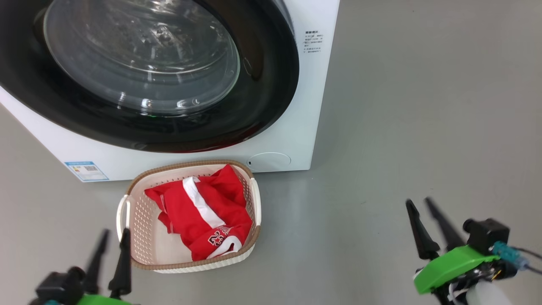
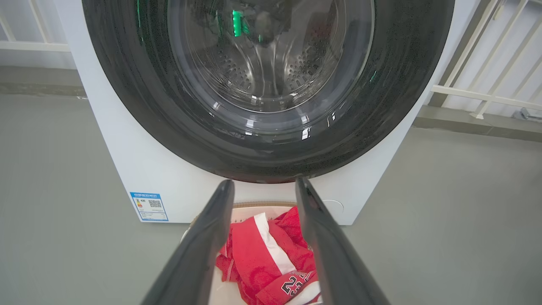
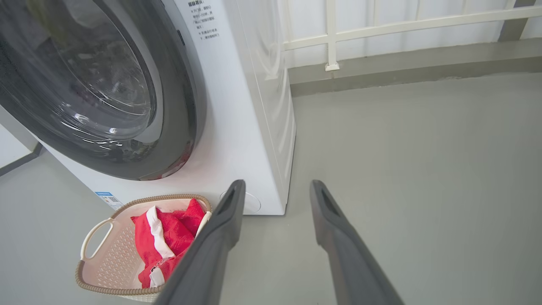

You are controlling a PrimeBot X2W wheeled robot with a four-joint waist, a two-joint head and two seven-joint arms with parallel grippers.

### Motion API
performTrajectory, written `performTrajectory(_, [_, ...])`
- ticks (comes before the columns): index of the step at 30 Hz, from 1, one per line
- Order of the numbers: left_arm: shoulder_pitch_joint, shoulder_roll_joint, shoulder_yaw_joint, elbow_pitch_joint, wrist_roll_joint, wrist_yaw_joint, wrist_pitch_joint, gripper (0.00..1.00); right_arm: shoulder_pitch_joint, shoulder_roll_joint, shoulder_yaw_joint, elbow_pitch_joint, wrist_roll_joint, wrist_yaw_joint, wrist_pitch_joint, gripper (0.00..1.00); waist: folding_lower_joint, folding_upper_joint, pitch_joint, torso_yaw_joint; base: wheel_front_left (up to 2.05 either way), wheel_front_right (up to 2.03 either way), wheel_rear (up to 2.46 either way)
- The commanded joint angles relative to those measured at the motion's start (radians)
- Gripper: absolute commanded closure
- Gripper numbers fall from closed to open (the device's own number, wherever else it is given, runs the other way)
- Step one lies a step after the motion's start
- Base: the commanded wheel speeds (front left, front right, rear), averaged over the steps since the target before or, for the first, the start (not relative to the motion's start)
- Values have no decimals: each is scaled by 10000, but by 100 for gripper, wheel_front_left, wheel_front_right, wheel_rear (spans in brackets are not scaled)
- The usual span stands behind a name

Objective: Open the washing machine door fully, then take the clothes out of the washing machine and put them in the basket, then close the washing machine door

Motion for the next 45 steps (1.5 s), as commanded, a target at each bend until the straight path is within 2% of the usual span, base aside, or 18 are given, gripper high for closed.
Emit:
performTrajectory(1, [12,-34,-10,48,-14,0,9,100,14,25,3,52,14,0,6,100,0,0,0,0,0,0,0])
performTrajectory(4, [139,-295,-82,366,-31,0,49,100,197,177,31,401,28,0,19,100,0,0,0,0,0,0,0])
performTrajectory(11, [146,-305,-16,295,-779,0,217,100,269,229,-58,253,741,-1,223,100,23,0,-100,15,0,0,0])
performTrajectory(16, [107,-312,31,304,-1311,2,339,100,284,265,-122,194,1248,-2,368,100,1,0,-132,25,0,0,0])
performTrajectory(45, [-41,-387,351,231,-4249,-9,1057,100,434,472,-501,-246,4076,-6,1193,100,0,0,-425,84,0,0,0])
